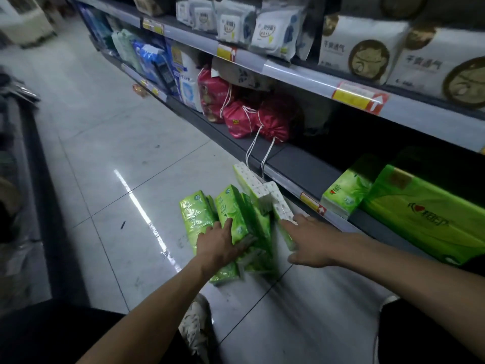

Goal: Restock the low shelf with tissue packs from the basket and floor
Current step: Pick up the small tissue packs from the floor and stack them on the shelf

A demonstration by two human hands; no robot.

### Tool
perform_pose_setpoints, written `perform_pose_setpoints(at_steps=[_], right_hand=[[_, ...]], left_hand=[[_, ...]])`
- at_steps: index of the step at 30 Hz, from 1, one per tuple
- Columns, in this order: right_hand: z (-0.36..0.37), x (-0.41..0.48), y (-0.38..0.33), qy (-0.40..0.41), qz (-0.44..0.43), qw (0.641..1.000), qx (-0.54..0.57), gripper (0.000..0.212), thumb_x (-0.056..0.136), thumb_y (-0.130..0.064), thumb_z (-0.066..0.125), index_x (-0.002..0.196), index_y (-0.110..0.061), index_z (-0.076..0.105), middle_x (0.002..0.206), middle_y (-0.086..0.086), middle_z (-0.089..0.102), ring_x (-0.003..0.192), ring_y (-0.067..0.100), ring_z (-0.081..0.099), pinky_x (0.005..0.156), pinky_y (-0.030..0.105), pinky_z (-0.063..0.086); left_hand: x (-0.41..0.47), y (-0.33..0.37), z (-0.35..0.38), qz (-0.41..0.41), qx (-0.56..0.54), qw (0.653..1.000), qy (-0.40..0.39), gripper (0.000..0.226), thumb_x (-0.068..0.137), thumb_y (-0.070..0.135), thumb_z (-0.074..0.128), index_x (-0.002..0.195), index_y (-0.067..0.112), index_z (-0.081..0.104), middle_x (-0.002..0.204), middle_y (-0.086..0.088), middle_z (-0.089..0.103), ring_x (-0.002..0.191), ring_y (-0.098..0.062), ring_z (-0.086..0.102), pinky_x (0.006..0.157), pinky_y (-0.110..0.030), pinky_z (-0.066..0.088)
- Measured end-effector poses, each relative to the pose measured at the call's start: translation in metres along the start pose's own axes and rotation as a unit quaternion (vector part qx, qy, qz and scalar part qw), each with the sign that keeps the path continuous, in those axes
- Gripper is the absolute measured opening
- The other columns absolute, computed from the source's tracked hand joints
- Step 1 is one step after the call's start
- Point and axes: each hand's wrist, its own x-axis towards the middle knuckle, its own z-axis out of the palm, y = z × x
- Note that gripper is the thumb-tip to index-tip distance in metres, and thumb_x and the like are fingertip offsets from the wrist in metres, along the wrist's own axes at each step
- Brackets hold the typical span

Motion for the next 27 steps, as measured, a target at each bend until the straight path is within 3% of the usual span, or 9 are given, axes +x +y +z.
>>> perform_pose_setpoints(at_steps=[4,9,13,18,21,25,27], right_hand=[[0.009,0.013,-0.006,-0.039,-0.038,0.997,-0.058,0.063,0.094,-0.041,0.062,0.146,-0.018,0.037,0.144,0.016,0.040,0.131,0.037,0.045,0.097,0.045,0.049],[0.013,0.023,0.011,-0.046,-0.046,0.995,-0.082,0.056,0.097,-0.041,0.057,0.146,-0.020,0.040,0.146,0.015,0.041,0.130,0.036,0.048,0.095,0.042,0.047],[0.012,0.030,0.023,-0.060,-0.035,0.993,-0.095,0.048,0.098,-0.038,0.056,0.141,-0.020,0.044,0.143,0.015,0.044,0.127,0.034,0.049,0.096,0.040,0.045],[0.002,0.034,0.024,-0.055,-0.034,0.993,-0.101,0.042,0.098,-0.036,0.056,0.135,-0.019,0.048,0.139,0.014,0.046,0.124,0.036,0.051,0.094,0.042,0.046],[-0.002,0.030,0.023,-0.044,-0.039,0.994,-0.093,0.041,0.099,-0.038,0.054,0.134,-0.018,0.048,0.139,0.013,0.046,0.125,0.036,0.050,0.094,0.042,0.045],[-0.005,0.023,0.024,-0.033,-0.037,0.995,-0.089,0.048,0.098,-0.042,0.056,0.139,-0.019,0.046,0.139,0.013,0.046,0.126,0.036,0.050,0.092,0.042,0.046],[-0.007,0.019,0.025,-0.026,-0.033,0.996,-0.082,0.051,0.098,-0.043,0.055,0.141,-0.019,0.045,0.139,0.013,0.046,0.126,0.036,0.050,0.090,0.040,0.045]], left_hand=[[0.025,0.010,0.026,-0.017,-0.028,0.999,-0.003,0.100,0.087,0.086,0.041,0.161,0.023,0.018,0.134,-0.015,0.056,0.112,-0.039,0.062,0.084,-0.047,0.051],[0.058,0.031,0.055,-0.057,-0.058,0.996,-0.023,0.111,0.083,0.068,0.069,0.161,0.020,0.007,0.137,-0.017,0.051,0.114,-0.039,0.060,0.082,-0.047,0.054],[0.070,0.049,0.068,-0.095,-0.075,0.992,-0.016,0.113,0.079,0.058,0.080,0.158,0.015,0.012,0.138,-0.019,0.047,0.121,-0.039,0.052,0.080,-0.047,0.052],[0.076,0.051,0.067,-0.120,-0.072,0.990,-0.001,0.121,0.066,0.071,0.083,0.152,0.011,0.023,0.124,-0.016,0.056,0.104,-0.035,0.062,0.077,-0.045,0.058],[0.075,0.047,0.057,-0.148,-0.125,0.981,0.025,0.094,0.072,0.063,0.081,0.139,0.014,0.036,0.111,-0.008,0.064,0.091,-0.028,0.066,0.072,-0.039,0.054],[0.074,0.031,0.034,-0.220,-0.316,0.923,0.025,0.056,0.077,0.056,0.074,0.107,0.011,0.061,0.080,-0.002,0.073,0.067,-0.023,0.072,0.071,-0.043,0.063],[0.072,0.024,0.010,-0.248,-0.475,0.844,0.023,0.044,0.083,0.044,0.079,0.095,0.003,0.069,0.078,-0.009,0.072,0.065,-0.025,0.071,0.069,-0.042,0.064]])
